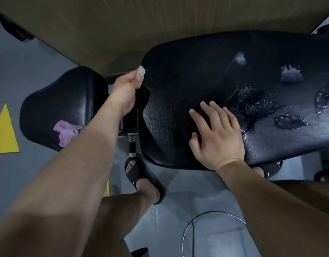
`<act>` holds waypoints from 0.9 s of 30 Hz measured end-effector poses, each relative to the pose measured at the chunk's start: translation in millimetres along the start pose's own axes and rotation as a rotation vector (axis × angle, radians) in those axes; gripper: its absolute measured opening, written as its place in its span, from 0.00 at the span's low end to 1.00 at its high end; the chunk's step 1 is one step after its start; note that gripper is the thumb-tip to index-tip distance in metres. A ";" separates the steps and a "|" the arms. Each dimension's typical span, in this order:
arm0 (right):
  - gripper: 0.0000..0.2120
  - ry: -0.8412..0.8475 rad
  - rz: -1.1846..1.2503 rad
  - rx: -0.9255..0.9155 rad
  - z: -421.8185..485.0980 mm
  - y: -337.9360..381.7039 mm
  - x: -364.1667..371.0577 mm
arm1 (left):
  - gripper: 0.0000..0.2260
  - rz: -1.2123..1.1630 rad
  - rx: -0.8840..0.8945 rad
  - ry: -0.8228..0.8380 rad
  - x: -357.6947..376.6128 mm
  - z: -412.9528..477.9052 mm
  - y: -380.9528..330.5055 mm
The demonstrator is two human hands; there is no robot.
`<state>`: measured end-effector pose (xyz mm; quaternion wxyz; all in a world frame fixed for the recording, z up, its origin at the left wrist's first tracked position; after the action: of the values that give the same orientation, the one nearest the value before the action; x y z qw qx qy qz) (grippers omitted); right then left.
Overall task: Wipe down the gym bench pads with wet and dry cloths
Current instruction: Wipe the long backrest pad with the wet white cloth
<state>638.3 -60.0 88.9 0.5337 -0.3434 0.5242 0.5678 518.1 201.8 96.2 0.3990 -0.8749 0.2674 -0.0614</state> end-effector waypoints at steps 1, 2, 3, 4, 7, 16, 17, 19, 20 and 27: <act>0.27 -0.006 -0.001 -0.004 0.3 -0.3 0.3 | 0.14 0.008 -0.003 0.011 -0.1 4.1 -5.9; 0.27 -0.010 -0.002 -0.007 0.5 -0.4 0.5 | 0.14 0.010 -0.013 0.025 -0.7 8.4 -11.6; 0.27 -0.012 -0.003 -0.009 0.5 -0.4 0.6 | 0.13 0.007 -0.023 0.037 -0.5 11.9 -17.5; 0.27 -0.013 -0.002 -0.009 0.5 -0.5 0.5 | 0.13 -0.002 -0.031 0.046 -0.1 16.5 -23.4; 0.27 -0.021 0.009 -0.014 1.0 -0.9 1.1 | 0.12 -0.018 -0.076 0.075 7.4 27.5 -43.2; 0.27 -0.009 -0.006 -0.015 0.2 1.4 -0.8 | 0.10 -0.127 -0.086 0.036 16.8 16.4 -33.0; 0.27 -0.003 -0.011 -0.016 0.1 2.1 -1.4 | 0.11 -0.117 -0.047 0.033 14.9 11.4 -27.5; 0.27 0.010 -0.014 -0.013 0.3 3.0 -2.1 | 0.18 -0.025 0.037 0.018 11.8 0.4 -15.8; 0.27 0.018 -0.015 -0.010 0.3 3.5 -2.3 | 0.22 0.025 0.065 0.021 8.6 -0.5 -6.1; 0.28 0.047 0.000 -0.001 0.4 4.0 -4.7 | 0.24 0.145 0.012 -0.092 4.6 -23.8 27.8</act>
<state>635.4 -60.3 94.4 0.5212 -0.3571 0.5361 0.5599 502.7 168.6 91.4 0.4194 -0.8529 0.3109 0.0064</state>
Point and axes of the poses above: each hand's wrist, its own z-axis towards the middle knuckle, its own x-axis out of the palm, y = z × x, the point moved 1 cm from there along z, towards the middle knuckle, and after that the axes turned 15 degrees about -x, right-handed, at the moved point
